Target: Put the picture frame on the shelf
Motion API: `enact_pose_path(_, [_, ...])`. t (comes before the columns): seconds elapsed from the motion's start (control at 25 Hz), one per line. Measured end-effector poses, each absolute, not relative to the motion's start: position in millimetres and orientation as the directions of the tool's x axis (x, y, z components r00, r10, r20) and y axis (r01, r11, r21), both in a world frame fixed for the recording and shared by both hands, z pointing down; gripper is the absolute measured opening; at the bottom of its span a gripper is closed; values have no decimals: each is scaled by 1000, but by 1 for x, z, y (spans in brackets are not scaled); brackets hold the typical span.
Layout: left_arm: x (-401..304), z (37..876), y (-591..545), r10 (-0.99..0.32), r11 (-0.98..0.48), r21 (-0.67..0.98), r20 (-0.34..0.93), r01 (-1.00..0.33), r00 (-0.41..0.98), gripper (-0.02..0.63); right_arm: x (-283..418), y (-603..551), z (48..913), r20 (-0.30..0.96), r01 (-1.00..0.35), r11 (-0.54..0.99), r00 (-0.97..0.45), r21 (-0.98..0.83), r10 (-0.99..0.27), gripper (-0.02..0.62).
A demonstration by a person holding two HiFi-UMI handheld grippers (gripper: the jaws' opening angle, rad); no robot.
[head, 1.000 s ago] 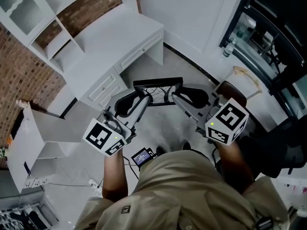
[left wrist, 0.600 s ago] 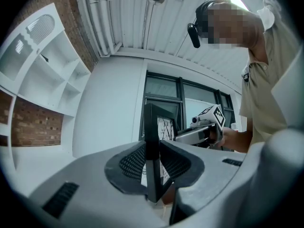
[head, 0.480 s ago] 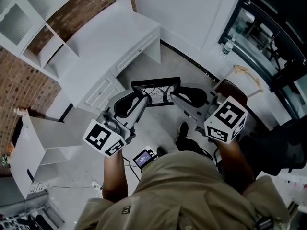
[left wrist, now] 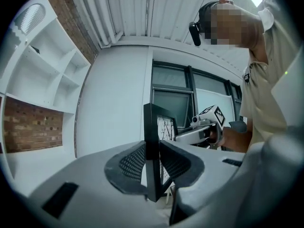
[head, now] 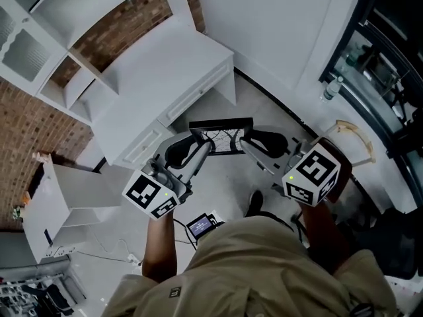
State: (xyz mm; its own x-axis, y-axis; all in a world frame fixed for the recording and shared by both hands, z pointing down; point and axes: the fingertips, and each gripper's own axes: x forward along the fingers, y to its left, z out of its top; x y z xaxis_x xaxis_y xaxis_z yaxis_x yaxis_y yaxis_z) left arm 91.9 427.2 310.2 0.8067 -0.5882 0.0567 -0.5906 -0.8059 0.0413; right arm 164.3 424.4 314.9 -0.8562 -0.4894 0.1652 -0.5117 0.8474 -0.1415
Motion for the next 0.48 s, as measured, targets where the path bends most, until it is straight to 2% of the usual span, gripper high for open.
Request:
enact_pose_path(0.16, [129, 307, 376, -624, -779, 31, 69, -626, 779, 81, 202, 370, 314, 151, -476, 867, -877, -147, -456, 72])
enact_pose_path(0.48, [148, 311, 349, -646, -759, 24, 93, -651, 757, 81, 220, 341, 318, 124, -441, 884, -896, -155, -425, 72])
